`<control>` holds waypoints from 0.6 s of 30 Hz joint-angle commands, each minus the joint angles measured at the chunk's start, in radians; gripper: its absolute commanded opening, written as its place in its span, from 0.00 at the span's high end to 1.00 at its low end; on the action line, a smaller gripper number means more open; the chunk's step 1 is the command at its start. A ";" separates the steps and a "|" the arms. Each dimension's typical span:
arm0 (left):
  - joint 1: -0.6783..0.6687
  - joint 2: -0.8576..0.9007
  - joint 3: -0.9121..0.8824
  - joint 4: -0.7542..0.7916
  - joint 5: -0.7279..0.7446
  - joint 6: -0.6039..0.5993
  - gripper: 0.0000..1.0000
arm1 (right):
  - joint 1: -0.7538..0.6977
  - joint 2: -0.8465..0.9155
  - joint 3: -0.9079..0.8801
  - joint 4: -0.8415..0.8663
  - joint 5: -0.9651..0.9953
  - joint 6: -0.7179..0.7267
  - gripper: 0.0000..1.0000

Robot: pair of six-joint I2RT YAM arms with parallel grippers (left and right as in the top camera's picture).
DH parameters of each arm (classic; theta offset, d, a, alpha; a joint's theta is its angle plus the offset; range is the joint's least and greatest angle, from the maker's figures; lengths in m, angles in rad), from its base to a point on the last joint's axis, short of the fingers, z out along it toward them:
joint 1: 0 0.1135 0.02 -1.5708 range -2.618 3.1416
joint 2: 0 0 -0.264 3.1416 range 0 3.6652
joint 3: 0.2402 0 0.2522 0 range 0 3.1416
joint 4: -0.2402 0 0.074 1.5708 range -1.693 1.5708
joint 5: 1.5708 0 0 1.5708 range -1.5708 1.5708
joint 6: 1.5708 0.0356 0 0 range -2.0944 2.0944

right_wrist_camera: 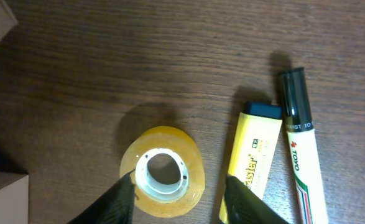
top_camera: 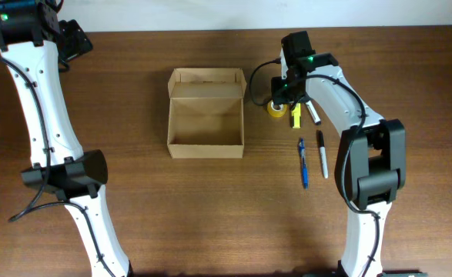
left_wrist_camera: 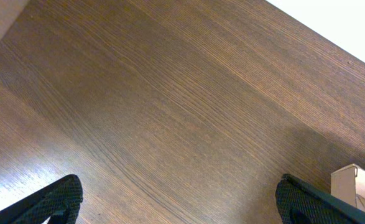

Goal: Pack container
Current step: 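Reach the right gripper down and grasp the clear tape roll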

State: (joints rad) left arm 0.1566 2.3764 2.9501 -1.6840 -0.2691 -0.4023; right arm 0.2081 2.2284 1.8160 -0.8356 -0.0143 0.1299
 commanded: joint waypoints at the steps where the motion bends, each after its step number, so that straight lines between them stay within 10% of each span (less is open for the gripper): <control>1: 0.001 -0.028 0.003 -0.003 0.003 0.015 0.00 | -0.006 0.043 0.024 -0.003 0.027 0.015 0.58; 18: 0.001 -0.028 0.003 -0.003 0.003 0.015 0.00 | -0.012 0.092 0.024 -0.027 0.024 0.037 0.69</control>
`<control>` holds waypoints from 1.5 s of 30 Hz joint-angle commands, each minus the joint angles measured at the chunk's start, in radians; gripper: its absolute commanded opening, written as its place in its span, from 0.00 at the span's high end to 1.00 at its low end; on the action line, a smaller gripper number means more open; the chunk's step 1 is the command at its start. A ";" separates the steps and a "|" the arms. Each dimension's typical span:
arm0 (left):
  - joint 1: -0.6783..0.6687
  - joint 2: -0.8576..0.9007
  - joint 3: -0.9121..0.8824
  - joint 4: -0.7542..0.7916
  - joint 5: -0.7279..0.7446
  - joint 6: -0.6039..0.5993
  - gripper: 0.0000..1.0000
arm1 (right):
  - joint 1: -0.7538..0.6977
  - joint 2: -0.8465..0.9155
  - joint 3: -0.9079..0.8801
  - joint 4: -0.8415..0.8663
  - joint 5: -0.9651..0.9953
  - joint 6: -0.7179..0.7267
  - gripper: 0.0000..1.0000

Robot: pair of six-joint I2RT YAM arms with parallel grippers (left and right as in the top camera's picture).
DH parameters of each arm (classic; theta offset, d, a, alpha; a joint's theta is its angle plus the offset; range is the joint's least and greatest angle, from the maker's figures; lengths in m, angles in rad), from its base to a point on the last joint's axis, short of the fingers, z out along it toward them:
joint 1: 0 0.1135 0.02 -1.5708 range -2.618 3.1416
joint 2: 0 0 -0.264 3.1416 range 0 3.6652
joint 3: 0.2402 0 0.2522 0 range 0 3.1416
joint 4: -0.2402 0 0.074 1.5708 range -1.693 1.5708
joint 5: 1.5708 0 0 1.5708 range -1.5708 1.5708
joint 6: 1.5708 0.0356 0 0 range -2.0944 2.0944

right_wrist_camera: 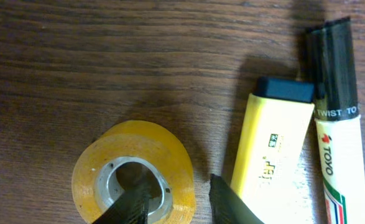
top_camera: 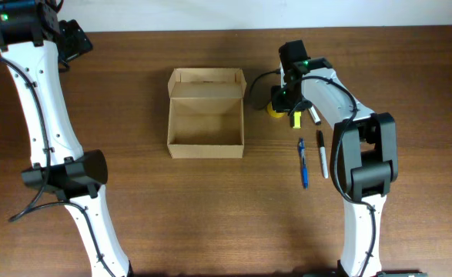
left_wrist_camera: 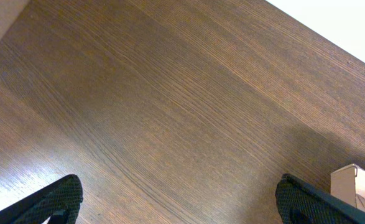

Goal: Pack container
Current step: 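Reach the right gripper down and grasp the clear tape roll, then carry the tape roll over the box and release it inside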

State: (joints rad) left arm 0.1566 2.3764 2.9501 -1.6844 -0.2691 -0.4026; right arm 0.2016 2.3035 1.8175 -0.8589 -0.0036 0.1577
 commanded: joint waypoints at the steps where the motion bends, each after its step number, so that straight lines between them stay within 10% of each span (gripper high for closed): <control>1: 0.001 -0.028 0.003 -0.003 0.004 0.015 0.00 | -0.006 0.022 0.023 -0.008 0.013 0.009 0.68; 9: 0.001 -0.028 0.003 -0.003 0.003 0.015 0.00 | -0.006 0.072 0.022 -0.050 0.013 0.009 0.69; 16: 0.001 -0.028 0.003 -0.003 0.003 0.015 0.00 | -0.006 0.070 0.057 -0.102 0.012 0.009 0.96; 34: 0.001 -0.028 0.003 -0.003 0.003 0.015 0.00 | 0.206 0.070 1.079 -0.726 -0.046 -0.078 0.96; 45: 0.001 -0.028 0.003 -0.003 0.004 0.015 0.00 | 0.462 0.079 0.900 -0.677 0.016 -0.319 0.96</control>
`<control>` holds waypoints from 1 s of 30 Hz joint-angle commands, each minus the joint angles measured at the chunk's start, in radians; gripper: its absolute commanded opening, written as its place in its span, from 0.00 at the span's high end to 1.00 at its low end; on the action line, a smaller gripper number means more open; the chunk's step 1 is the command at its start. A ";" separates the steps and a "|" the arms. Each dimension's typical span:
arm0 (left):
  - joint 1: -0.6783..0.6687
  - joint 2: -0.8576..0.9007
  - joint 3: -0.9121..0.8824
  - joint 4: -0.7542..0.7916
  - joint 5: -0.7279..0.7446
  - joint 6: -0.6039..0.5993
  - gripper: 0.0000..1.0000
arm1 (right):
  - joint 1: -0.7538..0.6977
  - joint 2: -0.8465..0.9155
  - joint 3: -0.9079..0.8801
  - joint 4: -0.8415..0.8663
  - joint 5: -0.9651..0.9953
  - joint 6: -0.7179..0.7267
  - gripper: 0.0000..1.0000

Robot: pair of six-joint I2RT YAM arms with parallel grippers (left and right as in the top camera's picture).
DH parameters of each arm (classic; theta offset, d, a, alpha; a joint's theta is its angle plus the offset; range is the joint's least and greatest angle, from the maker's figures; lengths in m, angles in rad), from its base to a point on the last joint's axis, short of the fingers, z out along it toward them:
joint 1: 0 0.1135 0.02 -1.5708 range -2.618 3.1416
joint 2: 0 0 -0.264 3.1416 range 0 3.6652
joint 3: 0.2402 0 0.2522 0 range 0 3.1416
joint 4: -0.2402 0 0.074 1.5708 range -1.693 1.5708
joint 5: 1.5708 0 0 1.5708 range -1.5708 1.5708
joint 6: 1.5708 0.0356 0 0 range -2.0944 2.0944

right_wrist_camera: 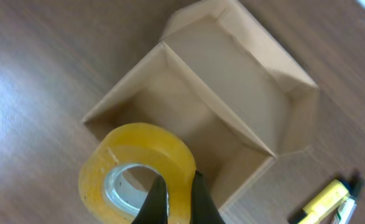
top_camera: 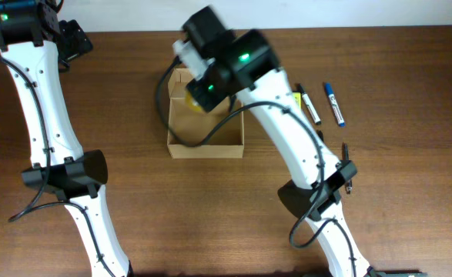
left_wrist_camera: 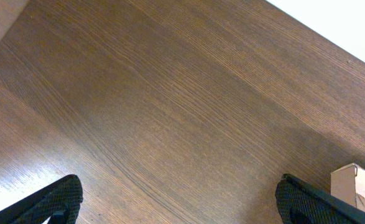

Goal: Pack container
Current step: 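Carry the tape roll over the box and release it inside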

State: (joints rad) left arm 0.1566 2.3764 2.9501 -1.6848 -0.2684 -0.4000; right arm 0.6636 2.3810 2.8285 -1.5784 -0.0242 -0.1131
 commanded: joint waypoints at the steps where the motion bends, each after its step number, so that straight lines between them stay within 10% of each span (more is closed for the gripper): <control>1: 0.001 -0.028 0.003 -0.002 0.003 0.013 0.00 | 0.000 0.002 -0.152 0.063 0.036 -0.048 0.96; 18: 0.001 -0.028 0.003 -0.002 0.003 0.013 0.00 | -0.037 0.002 -0.785 0.502 0.011 0.002 0.94; 23: 0.001 -0.028 0.003 -0.002 0.003 0.013 0.00 | -0.030 -0.011 -0.759 0.475 0.006 0.002 0.60; 30: 0.001 -0.028 0.003 -0.002 0.003 0.013 0.00 | -0.032 -0.049 -0.435 0.273 0.029 0.079 0.48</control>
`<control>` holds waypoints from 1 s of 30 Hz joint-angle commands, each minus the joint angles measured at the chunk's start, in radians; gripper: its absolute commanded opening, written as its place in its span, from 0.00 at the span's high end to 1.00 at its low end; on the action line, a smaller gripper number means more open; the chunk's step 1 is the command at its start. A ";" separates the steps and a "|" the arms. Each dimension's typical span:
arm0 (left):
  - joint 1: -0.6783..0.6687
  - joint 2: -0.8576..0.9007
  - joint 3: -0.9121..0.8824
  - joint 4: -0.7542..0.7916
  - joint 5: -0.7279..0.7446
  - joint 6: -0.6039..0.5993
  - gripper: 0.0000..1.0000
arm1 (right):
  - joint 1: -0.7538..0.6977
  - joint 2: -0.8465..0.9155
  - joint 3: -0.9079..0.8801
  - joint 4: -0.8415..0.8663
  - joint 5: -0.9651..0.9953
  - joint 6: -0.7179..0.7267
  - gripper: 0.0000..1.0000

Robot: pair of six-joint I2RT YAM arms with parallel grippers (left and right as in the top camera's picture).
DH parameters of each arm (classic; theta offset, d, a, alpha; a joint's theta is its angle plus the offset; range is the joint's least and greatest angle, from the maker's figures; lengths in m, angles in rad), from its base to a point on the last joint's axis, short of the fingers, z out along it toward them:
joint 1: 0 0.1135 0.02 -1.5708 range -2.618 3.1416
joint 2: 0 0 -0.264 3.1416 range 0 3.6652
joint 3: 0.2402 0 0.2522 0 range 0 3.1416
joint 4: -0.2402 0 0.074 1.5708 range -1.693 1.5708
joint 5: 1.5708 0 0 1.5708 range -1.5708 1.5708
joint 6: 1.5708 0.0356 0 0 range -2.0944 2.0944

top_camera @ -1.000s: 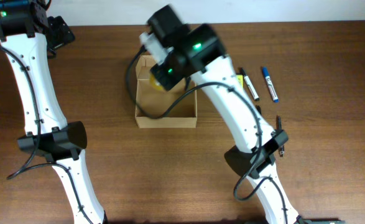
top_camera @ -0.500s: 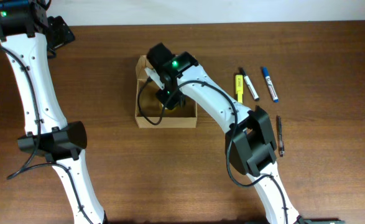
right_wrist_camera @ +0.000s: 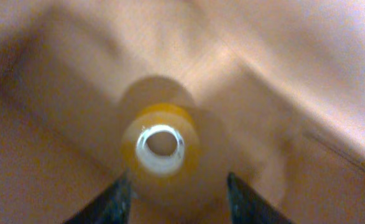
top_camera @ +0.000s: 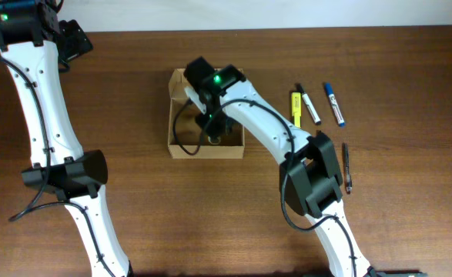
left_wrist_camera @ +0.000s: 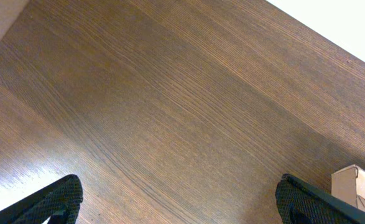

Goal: Pack container
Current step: 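Carry the tape roll over the box and release it inside, then return the right gripper and grasp the yellow highlighter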

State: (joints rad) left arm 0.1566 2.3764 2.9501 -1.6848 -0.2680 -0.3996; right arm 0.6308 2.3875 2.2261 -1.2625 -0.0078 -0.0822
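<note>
The open cardboard box (top_camera: 206,151) stands at the table's middle. My right gripper (top_camera: 214,128) is down inside it. In the right wrist view the yellow tape roll (right_wrist_camera: 161,149) lies on the box floor, blurred, just ahead of my right gripper (right_wrist_camera: 179,190). The fingers (right_wrist_camera: 121,198) stand apart on either side of the roll, open. The overhead view hides the roll under the arm. My left gripper (top_camera: 76,38) is at the far left corner, and in its own view the left gripper (left_wrist_camera: 179,202) is open over bare wood.
A yellow highlighter (top_camera: 295,108), a black-and-white marker (top_camera: 310,108) and a blue marker (top_camera: 333,104) lie right of the box. A black pen (top_camera: 346,166) lies further toward the front right. A box corner (left_wrist_camera: 356,182) shows in the left wrist view.
My right gripper was shut on the tape roll above the box. Now it is low inside the box, open, with the roll lying on the floor. The left arm has not moved.
My right gripper hung open over the tape roll on the table, right of the box and beside the highlighter. Then it was lower, with one finger in the roll's core. Then it held the roll above the box. Now the roll lies inside, let go.
</note>
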 commanded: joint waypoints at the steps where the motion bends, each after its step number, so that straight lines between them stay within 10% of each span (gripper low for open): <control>1: 0.001 -0.028 0.003 -0.002 0.002 0.012 0.00 | 0.001 -0.057 0.226 -0.075 0.026 0.061 0.48; 12: 0.001 -0.028 0.003 -0.002 0.003 0.012 0.00 | -0.125 -0.059 0.751 -0.284 0.126 0.139 0.24; 30: 0.001 -0.028 0.003 -0.002 0.002 0.012 0.00 | -0.512 0.074 0.068 -0.122 -0.068 0.308 0.30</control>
State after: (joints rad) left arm 0.1566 2.3764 2.9501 -1.6844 -0.2680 -0.3996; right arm 0.1059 2.4802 2.3890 -1.4212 -0.0170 0.2108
